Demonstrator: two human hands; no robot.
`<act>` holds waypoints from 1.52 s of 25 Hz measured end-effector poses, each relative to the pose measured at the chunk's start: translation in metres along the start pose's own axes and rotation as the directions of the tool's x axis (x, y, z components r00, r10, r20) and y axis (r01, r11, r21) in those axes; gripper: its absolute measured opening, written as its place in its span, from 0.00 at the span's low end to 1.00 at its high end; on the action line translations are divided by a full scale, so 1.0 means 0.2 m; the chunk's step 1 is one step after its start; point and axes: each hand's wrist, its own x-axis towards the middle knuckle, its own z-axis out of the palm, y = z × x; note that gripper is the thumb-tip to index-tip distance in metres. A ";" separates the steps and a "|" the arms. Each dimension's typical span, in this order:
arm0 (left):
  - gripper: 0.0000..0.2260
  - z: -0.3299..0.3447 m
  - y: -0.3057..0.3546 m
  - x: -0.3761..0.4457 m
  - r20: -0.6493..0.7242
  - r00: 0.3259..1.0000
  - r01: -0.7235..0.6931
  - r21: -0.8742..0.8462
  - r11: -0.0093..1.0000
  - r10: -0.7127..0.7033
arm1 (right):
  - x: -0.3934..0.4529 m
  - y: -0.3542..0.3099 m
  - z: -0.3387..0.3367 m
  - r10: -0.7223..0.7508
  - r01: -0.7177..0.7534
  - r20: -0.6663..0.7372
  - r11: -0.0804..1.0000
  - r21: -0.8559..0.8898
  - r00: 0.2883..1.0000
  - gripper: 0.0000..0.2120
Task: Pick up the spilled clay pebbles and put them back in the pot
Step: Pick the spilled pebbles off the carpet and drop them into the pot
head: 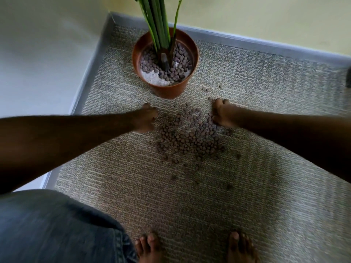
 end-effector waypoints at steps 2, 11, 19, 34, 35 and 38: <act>0.17 0.06 0.04 0.01 -0.014 1.000 0.001 0.032 0.999 -0.001 | 0.00 -0.02 0.04 -0.050 0.051 0.019 0.999 -0.017 0.999 0.30; 0.17 0.09 0.16 -0.01 -0.016 0.987 -0.162 0.028 0.986 0.163 | -0.06 -0.18 0.12 -0.356 0.368 0.102 0.918 -0.145 0.929 0.28; 0.09 0.10 0.25 -0.02 -0.013 0.969 -0.245 -0.033 0.969 0.245 | -0.07 -0.25 0.03 -0.384 0.389 0.110 0.921 -0.023 0.917 0.10; 0.07 -0.46 0.33 -0.15 -0.569 0.676 -0.573 -0.005 0.819 0.469 | -0.16 -0.30 -0.71 -0.439 0.438 -0.093 0.809 0.392 0.894 0.09; 0.07 -0.50 0.31 -0.15 -0.598 0.670 -0.553 -0.006 0.833 0.441 | -0.15 -0.33 -0.74 -0.440 0.451 -0.130 0.787 0.421 0.889 0.10; 0.07 -0.56 0.23 -0.13 -0.651 0.672 -0.483 -0.025 0.875 0.352 | -0.10 -0.44 -0.78 -0.436 0.483 -0.213 0.736 0.474 0.874 0.10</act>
